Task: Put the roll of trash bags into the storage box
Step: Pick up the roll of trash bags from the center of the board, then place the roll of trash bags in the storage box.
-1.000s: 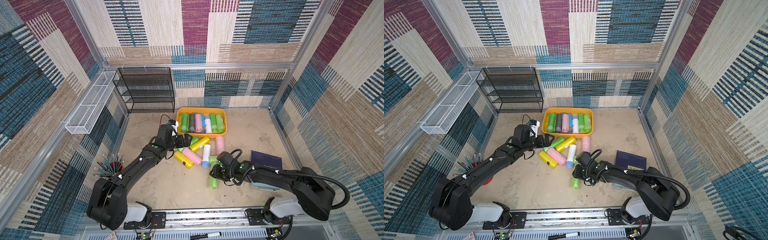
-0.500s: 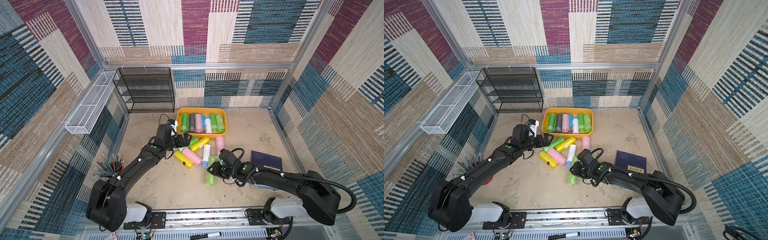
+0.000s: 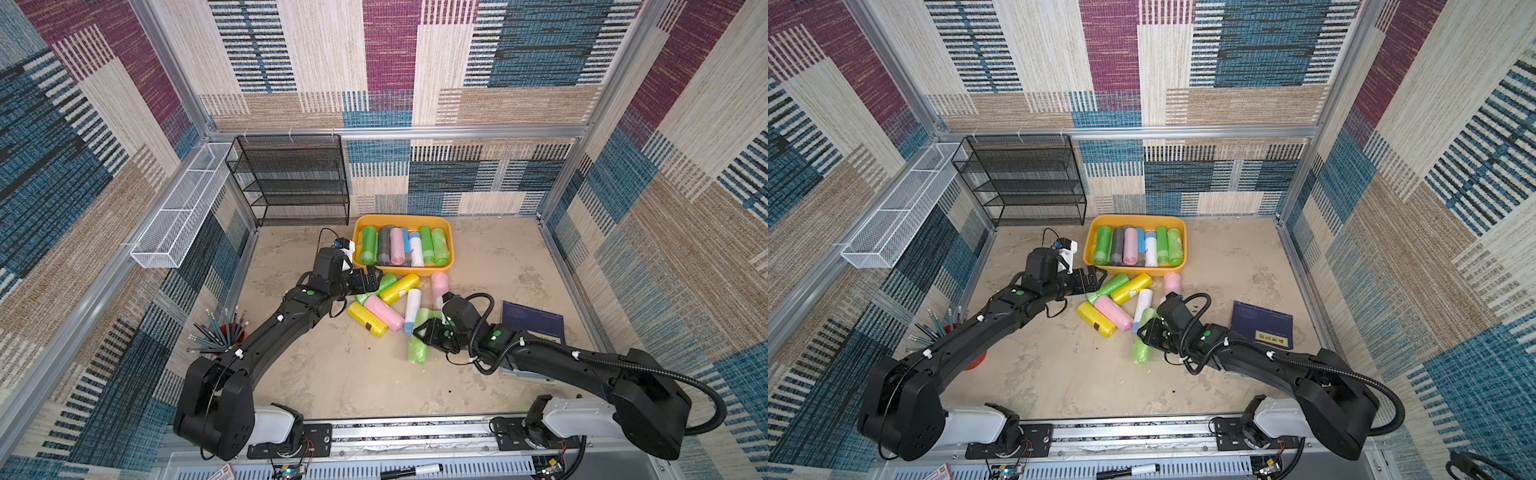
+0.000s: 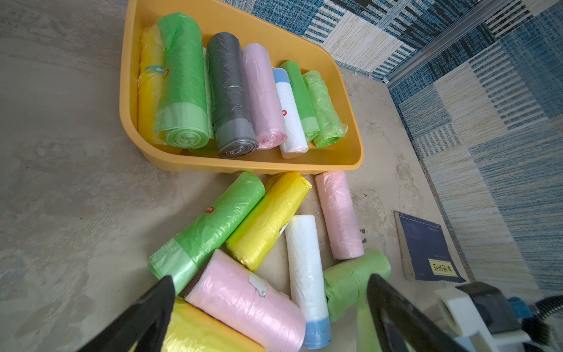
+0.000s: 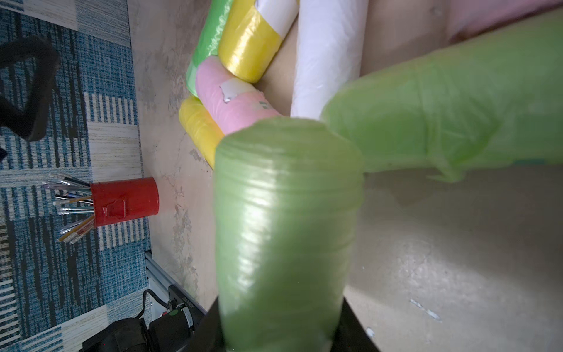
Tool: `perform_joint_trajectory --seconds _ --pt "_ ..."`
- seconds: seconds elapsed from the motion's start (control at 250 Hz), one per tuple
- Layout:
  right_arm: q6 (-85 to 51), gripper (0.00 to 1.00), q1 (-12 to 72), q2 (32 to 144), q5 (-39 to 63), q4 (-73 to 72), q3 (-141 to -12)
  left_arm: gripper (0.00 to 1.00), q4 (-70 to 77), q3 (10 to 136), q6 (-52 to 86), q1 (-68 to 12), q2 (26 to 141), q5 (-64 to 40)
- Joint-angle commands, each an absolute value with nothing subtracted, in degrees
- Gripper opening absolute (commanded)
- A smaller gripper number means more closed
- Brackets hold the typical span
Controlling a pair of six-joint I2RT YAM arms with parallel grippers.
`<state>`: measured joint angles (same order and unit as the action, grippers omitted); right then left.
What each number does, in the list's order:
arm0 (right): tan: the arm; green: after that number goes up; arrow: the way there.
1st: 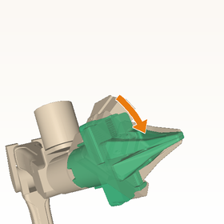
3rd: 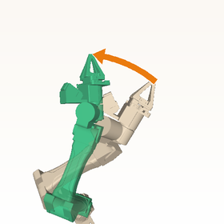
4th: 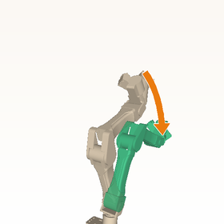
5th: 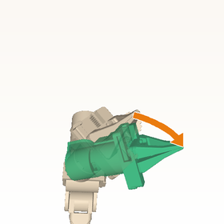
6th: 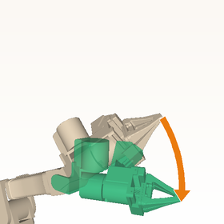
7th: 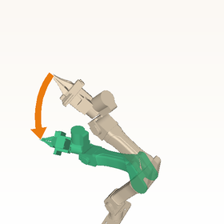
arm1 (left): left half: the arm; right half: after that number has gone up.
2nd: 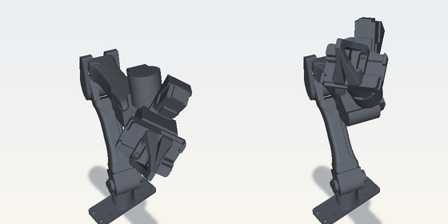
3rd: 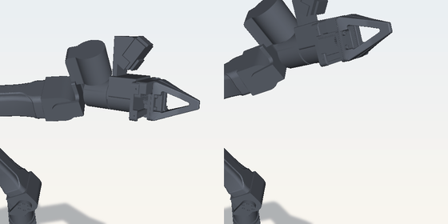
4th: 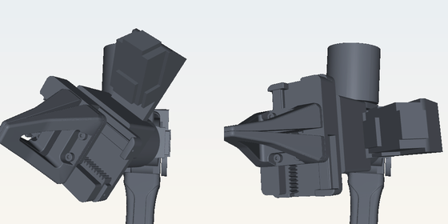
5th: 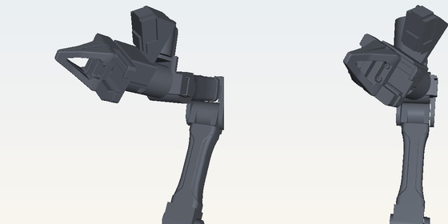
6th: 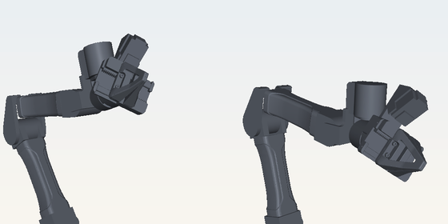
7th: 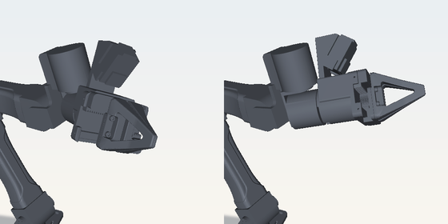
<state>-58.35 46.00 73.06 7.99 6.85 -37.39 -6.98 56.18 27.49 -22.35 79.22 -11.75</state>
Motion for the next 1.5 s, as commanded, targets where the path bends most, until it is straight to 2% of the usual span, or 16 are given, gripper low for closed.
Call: perform_joint_trajectory --seconds 0.0,0.14,0.452,0.976,1.316,1.496 --pt "-56.7 0.29 45.4 73.1 5.7 6.4 -39.7 0.98 -9.6 59.4 28.9 -22.0 80.5 -12.8" --pt "-52.5 0.28 44.0 76.0 5.9 9.7 -45.1 0.98 -12.4 61.4 29.3 -21.3 80.4 -12.2" --pt "-46.0 0.26 38.2 79.3 11.5 7.2 -51.3 0.99 -20.2 65.2 28.4 -19.9 77.2 -8.5" --pt "-37.2 0.27 30.1 84.5 16.3 6.0 -61.2 0.98 -29.6 72.4 28.4 -19.4 75.4 -8.6" --pt "-32.2 0.26 24.1 91.7 16.5 6.9 -71.2 0.99 -31.6 73.6 29.4 -19.4 72.3 -11.8" --pt "-28.1 0.26 22.7 97.0 12.5 9.4 -77.8 0.99 -31.8 71.0 30.2 -19.4 69.3 -11.4"
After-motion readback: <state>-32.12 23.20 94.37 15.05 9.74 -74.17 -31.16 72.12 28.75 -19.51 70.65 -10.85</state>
